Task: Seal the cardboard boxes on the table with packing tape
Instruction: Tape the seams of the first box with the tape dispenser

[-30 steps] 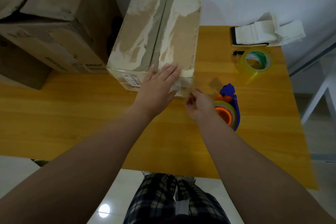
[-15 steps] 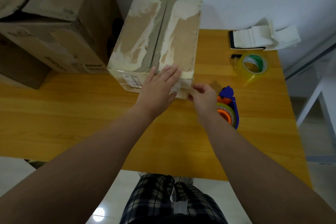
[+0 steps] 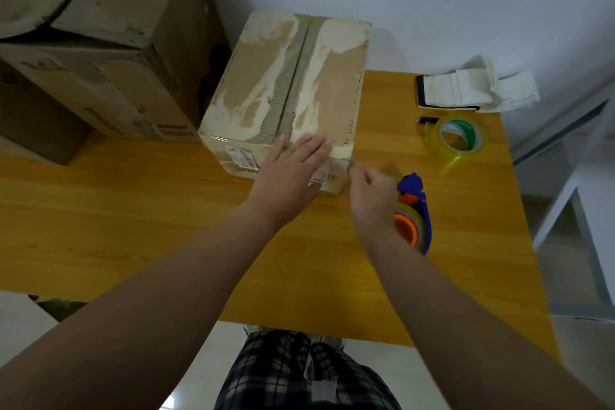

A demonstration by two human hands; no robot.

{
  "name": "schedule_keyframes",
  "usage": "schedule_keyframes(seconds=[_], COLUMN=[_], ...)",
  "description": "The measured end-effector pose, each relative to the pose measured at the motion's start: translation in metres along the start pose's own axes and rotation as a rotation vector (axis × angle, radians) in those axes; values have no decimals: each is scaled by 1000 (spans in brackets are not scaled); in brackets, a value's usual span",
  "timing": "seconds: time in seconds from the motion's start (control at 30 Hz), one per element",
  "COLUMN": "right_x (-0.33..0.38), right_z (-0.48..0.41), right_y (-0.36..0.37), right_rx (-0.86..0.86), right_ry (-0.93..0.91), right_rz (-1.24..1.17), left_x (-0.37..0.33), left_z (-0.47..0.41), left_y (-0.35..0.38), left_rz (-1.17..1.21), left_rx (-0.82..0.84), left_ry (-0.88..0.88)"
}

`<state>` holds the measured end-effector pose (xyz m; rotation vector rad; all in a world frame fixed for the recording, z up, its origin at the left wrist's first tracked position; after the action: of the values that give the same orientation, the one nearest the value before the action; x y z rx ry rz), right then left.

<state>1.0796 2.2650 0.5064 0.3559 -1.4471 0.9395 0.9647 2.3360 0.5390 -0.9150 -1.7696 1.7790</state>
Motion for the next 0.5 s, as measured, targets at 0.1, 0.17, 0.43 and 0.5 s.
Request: schedule_keyframes(seconds=[0.1, 0.17, 0.43, 0.5], right_x=[-16, -12, -17, -24], right_z=[26, 24, 34, 29], right_y=[25, 35, 58, 61], right_rx=[213, 314, 471, 483], right_ry=[104, 122, 146, 209], right_rz=[-312, -389, -399, -450], left_x=[3, 4, 3, 5], left_z=[0, -1, -2, -5], left_y=[1, 0, 1, -1], left_rz=[-5, -14, -17, -19], left_rx=[-3, 0, 16, 20], left_ry=[-4, -13, 1, -5])
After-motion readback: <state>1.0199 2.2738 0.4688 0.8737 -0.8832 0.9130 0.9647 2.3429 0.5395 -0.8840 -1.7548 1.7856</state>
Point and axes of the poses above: each hand's wrist, its own z-axis away from the middle knuckle, its own y-axis out of the palm, x = y × z, the point moved 10 cm from there along -z, towards the middle knuckle, and after that the axes turned 1 degree about -x, right-handed, at the moved point
